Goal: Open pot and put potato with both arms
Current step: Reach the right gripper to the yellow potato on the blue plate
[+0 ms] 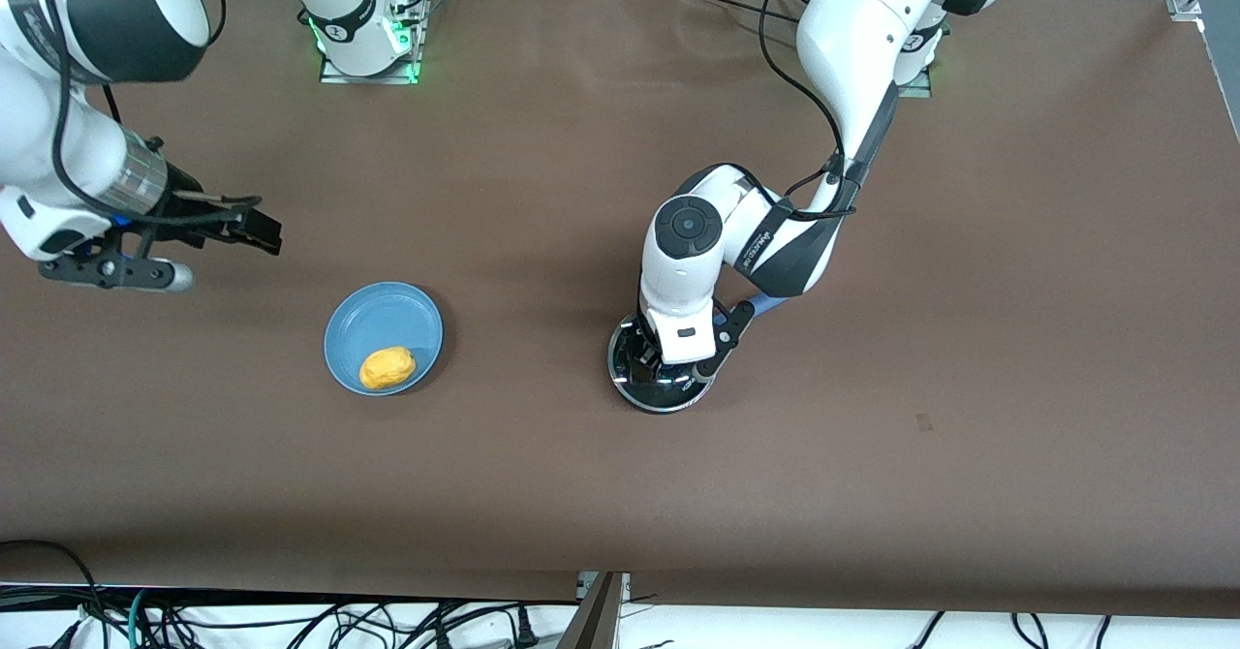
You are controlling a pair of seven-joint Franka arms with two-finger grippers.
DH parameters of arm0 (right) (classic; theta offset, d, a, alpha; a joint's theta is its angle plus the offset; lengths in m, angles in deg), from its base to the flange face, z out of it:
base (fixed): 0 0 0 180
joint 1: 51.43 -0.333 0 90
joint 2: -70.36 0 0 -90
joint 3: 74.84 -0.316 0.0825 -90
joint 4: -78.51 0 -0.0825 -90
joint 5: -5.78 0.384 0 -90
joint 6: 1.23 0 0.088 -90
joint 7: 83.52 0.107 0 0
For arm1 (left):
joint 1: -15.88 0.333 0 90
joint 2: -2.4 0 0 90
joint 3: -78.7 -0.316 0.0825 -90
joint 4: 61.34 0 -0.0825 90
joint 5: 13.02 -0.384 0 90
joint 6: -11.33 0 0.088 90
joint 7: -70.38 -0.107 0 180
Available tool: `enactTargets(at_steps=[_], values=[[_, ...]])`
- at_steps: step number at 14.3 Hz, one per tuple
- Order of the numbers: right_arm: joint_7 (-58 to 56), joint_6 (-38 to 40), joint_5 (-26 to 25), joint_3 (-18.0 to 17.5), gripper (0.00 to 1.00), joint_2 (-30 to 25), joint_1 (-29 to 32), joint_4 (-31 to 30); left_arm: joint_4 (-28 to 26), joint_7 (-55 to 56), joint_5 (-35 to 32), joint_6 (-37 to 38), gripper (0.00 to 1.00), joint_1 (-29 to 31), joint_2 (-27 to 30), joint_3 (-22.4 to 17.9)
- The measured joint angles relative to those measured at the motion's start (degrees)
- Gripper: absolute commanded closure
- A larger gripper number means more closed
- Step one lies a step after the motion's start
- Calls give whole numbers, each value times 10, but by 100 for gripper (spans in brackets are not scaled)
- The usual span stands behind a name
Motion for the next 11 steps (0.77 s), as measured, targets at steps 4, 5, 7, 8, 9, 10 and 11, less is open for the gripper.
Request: enactTargets(at_steps=[4, 5, 7, 8, 9, 10, 11], values=[[1, 1, 0, 1, 0, 48, 1, -1, 6, -1, 0, 0, 47, 0, 0, -1], [1, -3, 0, 1, 0, 59, 2, -1, 6, -1, 0, 0, 50, 0, 0, -1], [17, -42, 0, 2, 0, 94, 6, -4, 5, -1, 0, 2, 57, 1, -1, -2], [42, -68, 1, 1, 0, 117, 6, -6, 5, -1, 0, 2, 59, 2, -2, -2], [73, -96, 1, 0, 0, 142, 4, -7, 5, -1, 0, 2, 59, 2, -2, -3], [108, -127, 1, -2, 0, 167, 0, -7, 5, -1, 0, 2, 59, 2, -2, -3], [144, -162, 1, -3, 0, 193, -8, -7, 5, -1, 0, 2, 60, 2, -2, -3]])
